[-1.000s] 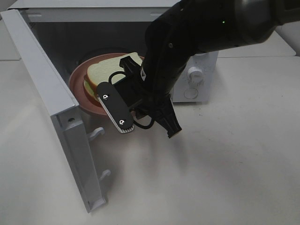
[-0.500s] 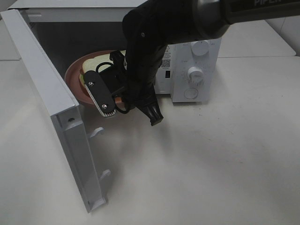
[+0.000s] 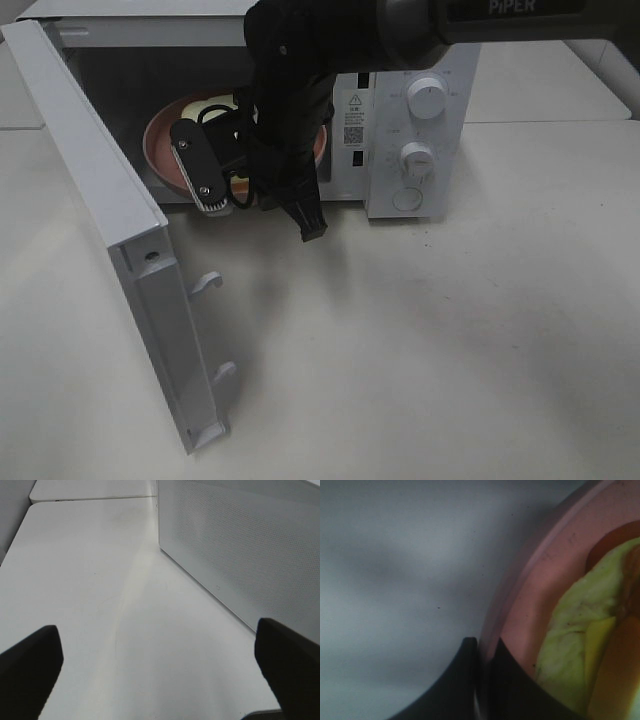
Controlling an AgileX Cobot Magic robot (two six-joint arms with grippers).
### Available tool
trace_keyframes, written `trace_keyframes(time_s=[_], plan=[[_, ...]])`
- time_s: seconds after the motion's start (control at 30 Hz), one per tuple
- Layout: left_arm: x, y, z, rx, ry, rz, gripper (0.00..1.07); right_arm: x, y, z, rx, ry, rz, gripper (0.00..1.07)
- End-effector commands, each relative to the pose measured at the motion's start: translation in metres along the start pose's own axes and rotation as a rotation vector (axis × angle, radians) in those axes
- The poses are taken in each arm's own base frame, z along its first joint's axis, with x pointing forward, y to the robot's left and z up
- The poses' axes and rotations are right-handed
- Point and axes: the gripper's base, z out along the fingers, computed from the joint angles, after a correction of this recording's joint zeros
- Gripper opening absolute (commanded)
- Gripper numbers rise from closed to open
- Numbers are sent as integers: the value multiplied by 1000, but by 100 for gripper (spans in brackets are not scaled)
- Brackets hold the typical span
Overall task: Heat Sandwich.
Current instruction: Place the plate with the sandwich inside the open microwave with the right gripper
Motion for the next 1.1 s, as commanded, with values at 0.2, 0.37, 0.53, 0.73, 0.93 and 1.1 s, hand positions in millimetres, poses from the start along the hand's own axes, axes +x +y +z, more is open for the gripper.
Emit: trace_keyframes(time_s=[0.2,0.37,0.53,0.73,0.93,1.1], plan=[[1,0,-3,2,-39,2,101,9,-21,7,45,11,65,1],[1,0,-3,2,-39,2,101,7,-34,13,78,3,73,1],[1,0,-3,2,-39,2,101,8,-44,25,96,-5,92,1],[1,0,-3,2,-39,2,101,10,-52,33,113,-19,115,1],[1,0,-3,2,-39,2,101,11,-58,44,139,-42,139,1],[1,0,-3,2,-39,2,101,13,-58,46,140,-41,139,2]])
